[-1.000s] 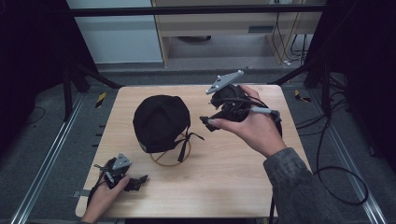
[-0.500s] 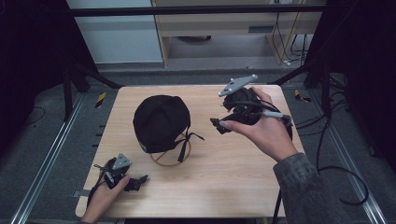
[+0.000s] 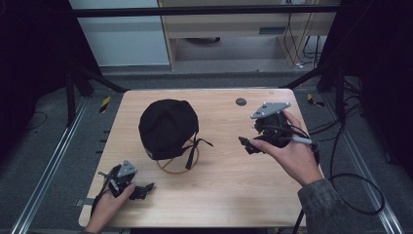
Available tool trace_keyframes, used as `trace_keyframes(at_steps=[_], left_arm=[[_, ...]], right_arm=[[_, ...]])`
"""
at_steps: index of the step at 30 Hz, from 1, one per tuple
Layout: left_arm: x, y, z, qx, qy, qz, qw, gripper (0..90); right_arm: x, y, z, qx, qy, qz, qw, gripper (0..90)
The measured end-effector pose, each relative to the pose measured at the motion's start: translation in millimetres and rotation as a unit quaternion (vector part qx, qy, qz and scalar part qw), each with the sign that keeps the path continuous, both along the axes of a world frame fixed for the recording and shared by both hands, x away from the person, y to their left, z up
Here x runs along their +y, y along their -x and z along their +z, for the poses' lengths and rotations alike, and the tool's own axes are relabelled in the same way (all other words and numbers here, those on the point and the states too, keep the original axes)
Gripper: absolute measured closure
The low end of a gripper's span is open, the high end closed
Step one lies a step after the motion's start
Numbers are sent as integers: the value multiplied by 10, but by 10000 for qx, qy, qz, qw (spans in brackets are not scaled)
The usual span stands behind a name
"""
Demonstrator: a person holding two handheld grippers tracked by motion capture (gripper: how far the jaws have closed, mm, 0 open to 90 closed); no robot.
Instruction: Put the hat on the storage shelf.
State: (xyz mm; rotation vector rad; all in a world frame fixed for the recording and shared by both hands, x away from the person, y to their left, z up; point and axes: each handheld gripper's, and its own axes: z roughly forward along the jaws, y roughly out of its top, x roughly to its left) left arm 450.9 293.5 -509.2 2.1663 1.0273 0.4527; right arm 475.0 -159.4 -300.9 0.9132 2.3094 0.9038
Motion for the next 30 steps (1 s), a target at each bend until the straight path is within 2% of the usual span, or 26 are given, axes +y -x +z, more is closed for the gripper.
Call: trace_keyframes(at_steps=[5,14,22,30], left_arm=[[0,0,0,1,-2,0,10000,0],[0,0,0,1,-1,0,10000,0],[0,0,0,0,-1,-1,10000,0],[0,0,0,0,-1,-1,10000,0]], right_arm=[[-126,40,-283,121,-16,-167,9998,95],[-272,90,-725,394,-100,-311,9987,127],[-369,134,-977,562,-152,-413,9974,125],[-403,161,-1172,748,-223,-434,9960,77]])
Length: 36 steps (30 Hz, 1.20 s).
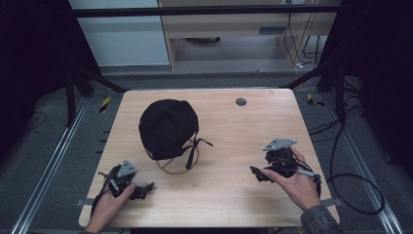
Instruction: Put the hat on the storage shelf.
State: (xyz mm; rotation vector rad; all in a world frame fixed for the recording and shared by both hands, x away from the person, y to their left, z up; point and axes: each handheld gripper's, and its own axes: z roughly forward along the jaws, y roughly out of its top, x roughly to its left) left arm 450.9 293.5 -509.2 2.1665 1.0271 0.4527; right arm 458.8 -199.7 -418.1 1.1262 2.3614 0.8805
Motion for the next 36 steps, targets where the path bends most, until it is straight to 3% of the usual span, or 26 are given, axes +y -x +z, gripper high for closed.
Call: trace_keyframes(at_steps=[9,19,36], left_arm=[[0,0,0,0,0,1,10000,0],[0,0,0,0,0,1,10000,0],[0,0,0,0,0,1,10000,0]], right_arm=[[-19,6,-202,49,-28,5,10000,79],[-4,-3,-422,267,-131,-26,9996,107],[172,-132,-670,279,-466,-118,9985,90]])
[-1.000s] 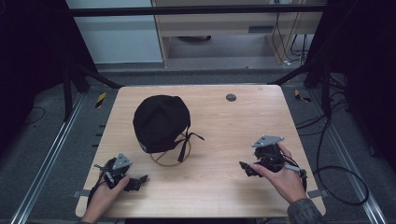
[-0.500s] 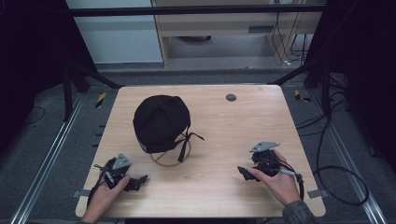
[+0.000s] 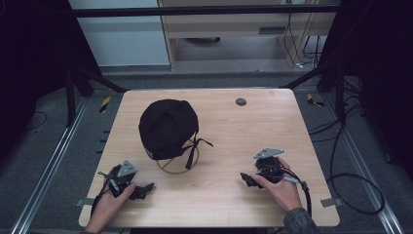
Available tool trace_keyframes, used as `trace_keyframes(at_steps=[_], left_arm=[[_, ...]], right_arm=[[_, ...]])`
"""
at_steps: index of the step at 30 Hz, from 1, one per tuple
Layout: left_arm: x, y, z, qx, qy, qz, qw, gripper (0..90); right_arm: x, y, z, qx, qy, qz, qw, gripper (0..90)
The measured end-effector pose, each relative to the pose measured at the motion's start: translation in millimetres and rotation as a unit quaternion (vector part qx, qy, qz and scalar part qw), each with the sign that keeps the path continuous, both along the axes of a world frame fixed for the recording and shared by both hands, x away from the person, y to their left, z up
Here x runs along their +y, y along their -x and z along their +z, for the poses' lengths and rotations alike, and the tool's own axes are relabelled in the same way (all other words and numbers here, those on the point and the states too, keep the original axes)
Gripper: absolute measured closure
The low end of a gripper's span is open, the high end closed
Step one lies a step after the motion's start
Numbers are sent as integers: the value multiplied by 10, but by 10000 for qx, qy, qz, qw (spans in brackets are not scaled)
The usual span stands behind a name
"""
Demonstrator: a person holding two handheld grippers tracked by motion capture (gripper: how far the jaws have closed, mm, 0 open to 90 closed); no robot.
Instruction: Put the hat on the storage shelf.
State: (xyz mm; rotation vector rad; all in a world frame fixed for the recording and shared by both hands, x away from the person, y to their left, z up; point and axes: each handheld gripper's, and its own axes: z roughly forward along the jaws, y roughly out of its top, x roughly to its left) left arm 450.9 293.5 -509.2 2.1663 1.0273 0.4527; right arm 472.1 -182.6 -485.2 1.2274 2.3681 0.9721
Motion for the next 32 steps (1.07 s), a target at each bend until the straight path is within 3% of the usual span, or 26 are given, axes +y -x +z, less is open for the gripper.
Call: trace_keyframes(at_steps=[14,24,32], left_arm=[[0,0,0,-1,-2,-1,10000,0],[0,0,0,-1,1,1,10000,0],[0,0,0,0,0,-1,10000,0]], right_arm=[[90,-70,-164,122,22,-144,9998,84],[158,-53,-224,-166,167,-101,9997,54],[140,-30,-269,-374,6,-108,9992,53]])
